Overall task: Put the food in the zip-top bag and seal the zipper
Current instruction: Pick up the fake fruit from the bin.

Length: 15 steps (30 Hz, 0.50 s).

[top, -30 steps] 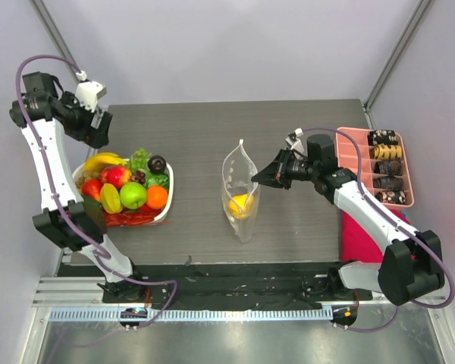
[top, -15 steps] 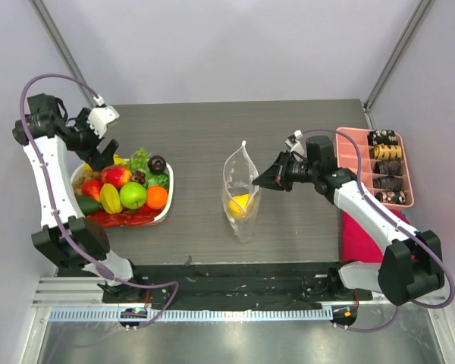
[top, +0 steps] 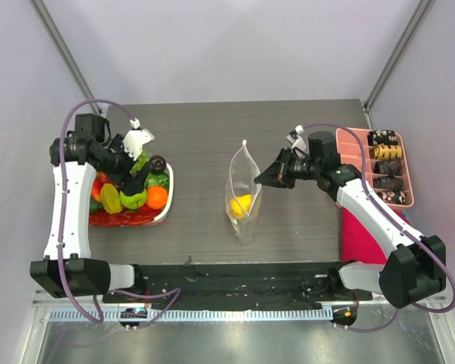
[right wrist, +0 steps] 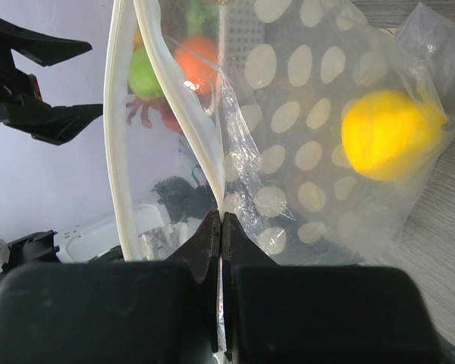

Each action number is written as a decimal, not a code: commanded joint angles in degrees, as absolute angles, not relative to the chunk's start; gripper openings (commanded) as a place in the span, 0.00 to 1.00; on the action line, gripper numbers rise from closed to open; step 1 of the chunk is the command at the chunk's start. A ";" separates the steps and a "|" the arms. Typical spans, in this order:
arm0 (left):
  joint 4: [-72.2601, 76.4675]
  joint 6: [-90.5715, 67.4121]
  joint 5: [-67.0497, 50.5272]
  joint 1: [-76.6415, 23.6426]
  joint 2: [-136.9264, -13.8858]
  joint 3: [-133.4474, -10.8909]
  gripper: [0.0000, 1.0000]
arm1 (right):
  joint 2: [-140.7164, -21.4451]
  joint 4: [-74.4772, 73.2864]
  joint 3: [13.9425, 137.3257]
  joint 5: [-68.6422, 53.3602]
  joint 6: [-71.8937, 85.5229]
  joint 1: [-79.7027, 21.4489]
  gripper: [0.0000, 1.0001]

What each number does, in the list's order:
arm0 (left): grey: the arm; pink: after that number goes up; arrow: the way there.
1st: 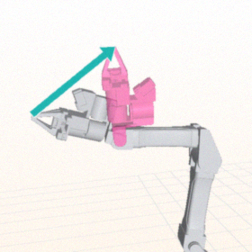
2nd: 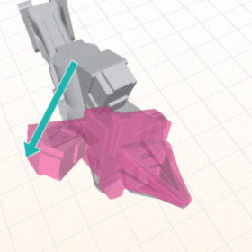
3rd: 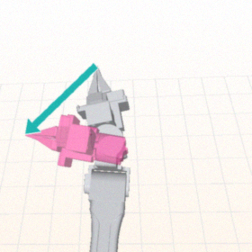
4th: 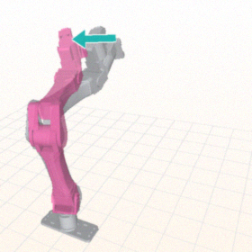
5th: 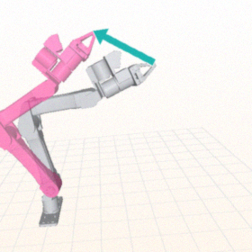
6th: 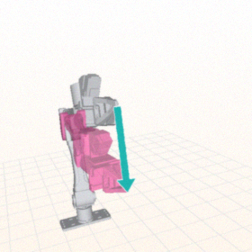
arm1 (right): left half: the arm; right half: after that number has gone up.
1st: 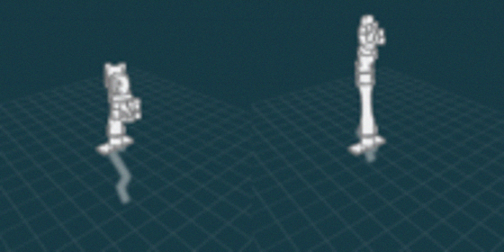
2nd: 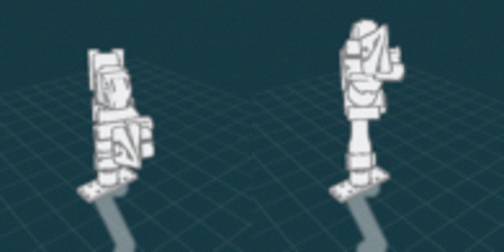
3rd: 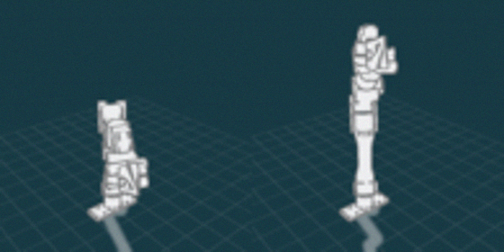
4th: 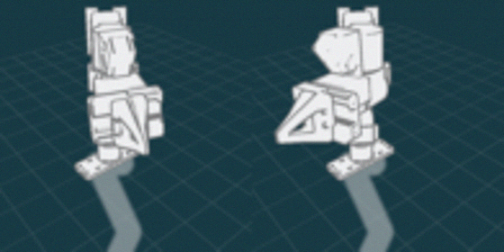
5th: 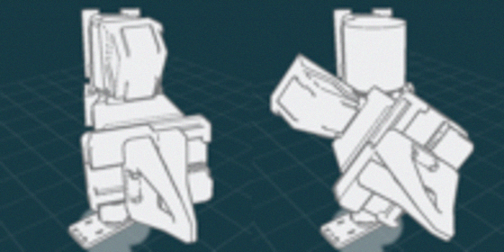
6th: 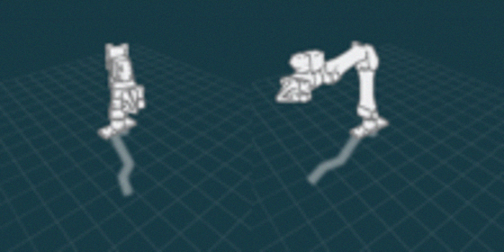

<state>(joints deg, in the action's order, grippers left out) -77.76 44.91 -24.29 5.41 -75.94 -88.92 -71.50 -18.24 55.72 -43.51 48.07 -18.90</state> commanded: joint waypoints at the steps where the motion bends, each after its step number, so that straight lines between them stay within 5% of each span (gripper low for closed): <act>1: -83.05 41.31 -13.72 1.68 -73.13 -87.45 0.97 | -70.05 -19.16 58.27 -43.16 45.79 -18.81 0.01; 15: -83.59 43.07 -3.69 -4.92 -77.43 -85.69 0.99 | -70.49 -19.25 57.83 -43.68 46.05 -18.81 0.01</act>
